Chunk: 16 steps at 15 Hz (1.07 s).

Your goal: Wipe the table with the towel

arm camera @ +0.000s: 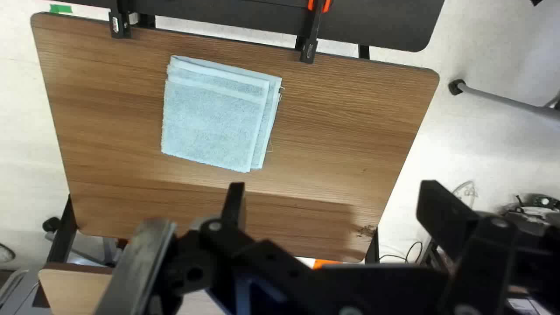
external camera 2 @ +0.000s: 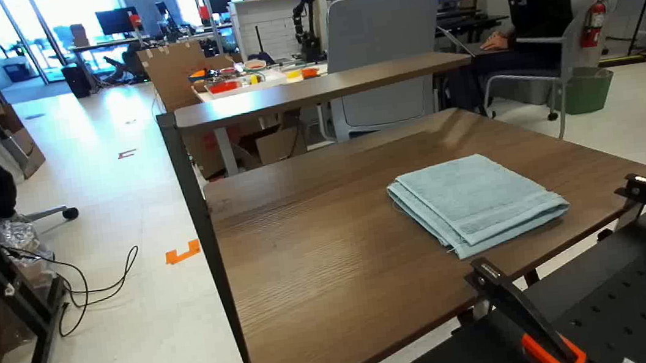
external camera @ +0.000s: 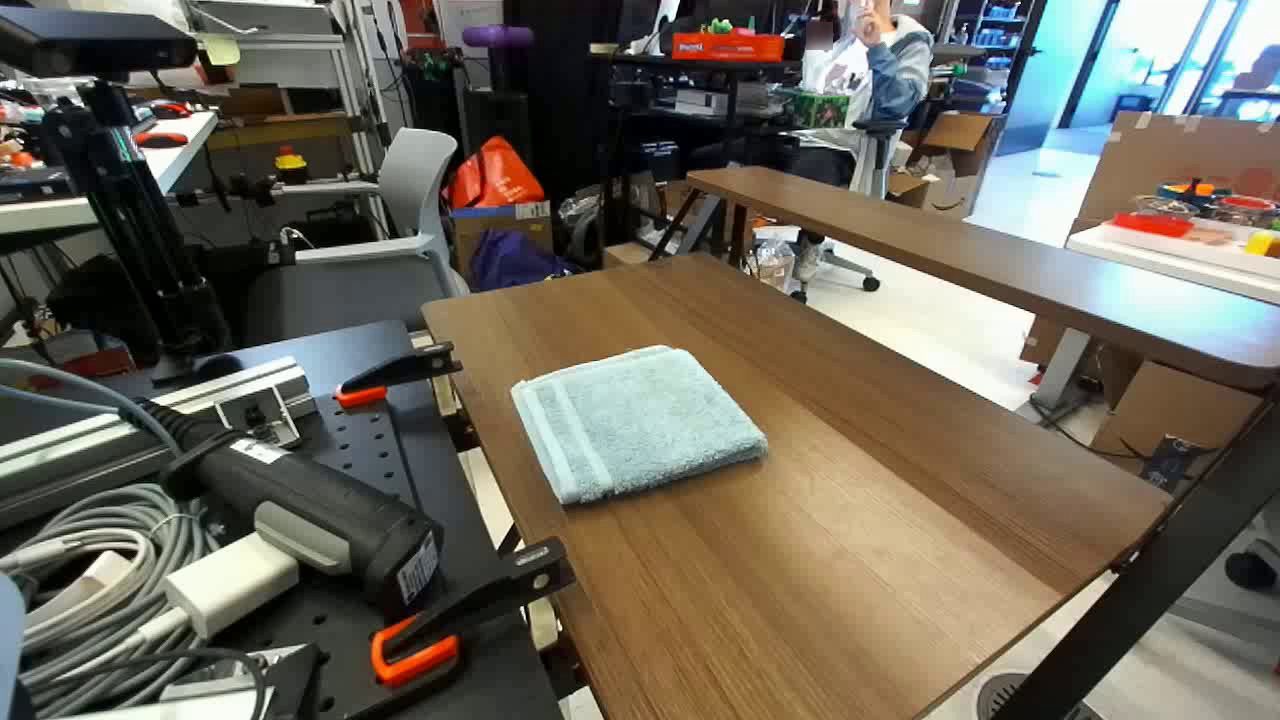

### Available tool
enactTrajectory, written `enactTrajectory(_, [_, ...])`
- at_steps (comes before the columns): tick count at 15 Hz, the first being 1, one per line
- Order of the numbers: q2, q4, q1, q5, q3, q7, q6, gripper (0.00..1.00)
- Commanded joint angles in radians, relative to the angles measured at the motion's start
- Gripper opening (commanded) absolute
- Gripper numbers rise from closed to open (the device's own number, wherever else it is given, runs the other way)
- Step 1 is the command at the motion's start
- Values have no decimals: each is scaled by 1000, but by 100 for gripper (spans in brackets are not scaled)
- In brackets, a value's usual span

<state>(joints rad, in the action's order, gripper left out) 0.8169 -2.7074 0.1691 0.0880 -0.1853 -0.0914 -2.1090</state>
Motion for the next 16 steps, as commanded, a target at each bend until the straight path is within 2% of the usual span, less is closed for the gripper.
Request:
enactTrajectory(1, [-1, 2, 4, -4, 3, -3, 3, 100])
enactTrajectory(9, [-1, 2, 4, -4, 3, -3, 3, 100])
enactTrajectory(11, [-19, 7, 1, 24, 7, -29, -41, 100])
enactTrajectory(13, [-78, 27, -8, 49, 42, -15, -92, 100])
enactTrajectory(16, [-261, 115, -67, 50, 117, 13, -124, 100])
